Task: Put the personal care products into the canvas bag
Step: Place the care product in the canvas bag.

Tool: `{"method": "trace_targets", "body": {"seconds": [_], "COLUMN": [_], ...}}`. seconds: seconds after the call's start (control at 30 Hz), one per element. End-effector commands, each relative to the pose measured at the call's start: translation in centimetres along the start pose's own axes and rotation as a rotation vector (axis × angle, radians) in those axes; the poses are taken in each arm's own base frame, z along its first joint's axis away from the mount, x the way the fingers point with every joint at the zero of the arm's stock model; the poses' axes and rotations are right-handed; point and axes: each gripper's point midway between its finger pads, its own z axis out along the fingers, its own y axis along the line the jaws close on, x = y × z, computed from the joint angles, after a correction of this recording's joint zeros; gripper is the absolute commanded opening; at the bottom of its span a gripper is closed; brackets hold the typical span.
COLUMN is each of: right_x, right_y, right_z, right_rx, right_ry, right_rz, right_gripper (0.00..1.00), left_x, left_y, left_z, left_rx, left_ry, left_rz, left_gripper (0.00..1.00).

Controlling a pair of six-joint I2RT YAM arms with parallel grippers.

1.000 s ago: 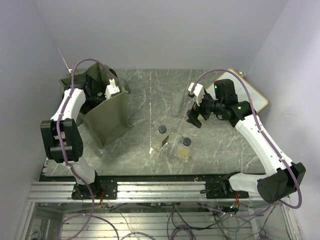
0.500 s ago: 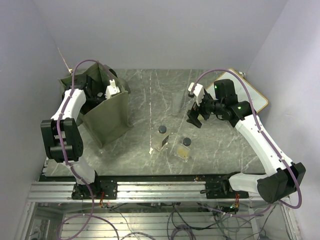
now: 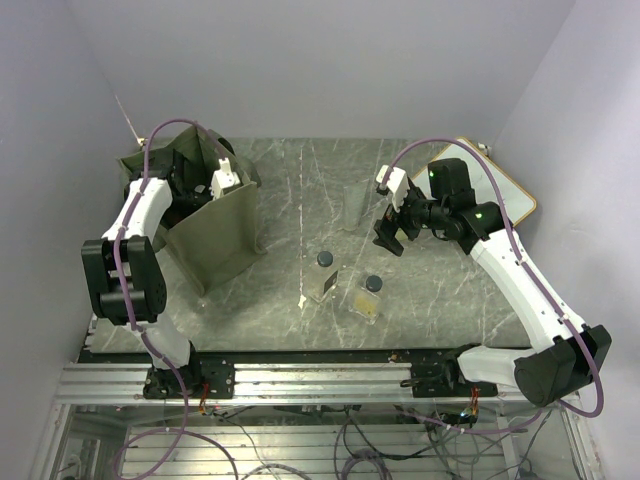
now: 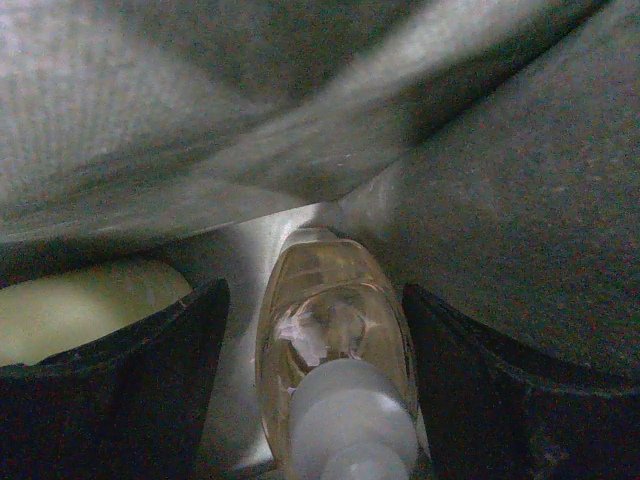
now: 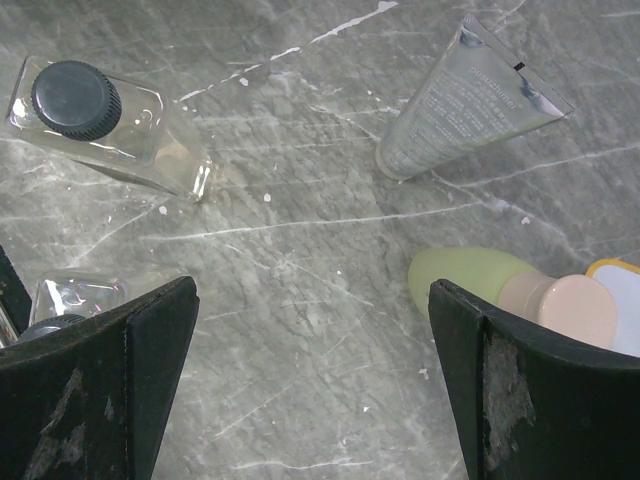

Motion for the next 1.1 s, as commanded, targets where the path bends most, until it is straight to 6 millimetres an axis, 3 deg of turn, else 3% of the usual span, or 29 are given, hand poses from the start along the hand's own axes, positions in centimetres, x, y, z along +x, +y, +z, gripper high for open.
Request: {"method": "trace_targets", "body": {"seconds": [0.0, 0.53, 1.07], "right_x": [-0.4, -0.4, -0.5], "right_y": [-0.1, -0.2, -0.1], "right_z": [-0.1, 0.1, -0.1], "right_rx": [0.008, 0.005, 0.01], "right_ry": [-0.003, 0.001, 0.006], "right_rz": [-0.003, -0.013, -0.019], "right_gripper": [1.0, 1.0, 1.0], "left_x": [-1.4, -3.5, -6.8], "left_y": [0.5, 0.8, 2.2], "left_z": [-0.6, -2.6, -6.5], "left_rx": [-0.038, -0.091, -0.216], "left_ry": [-0.031, -0.04, -0.035], "left_rz": [0.034, 0.07, 0.132], "left_gripper": [0.81, 0.8, 0.8]}}
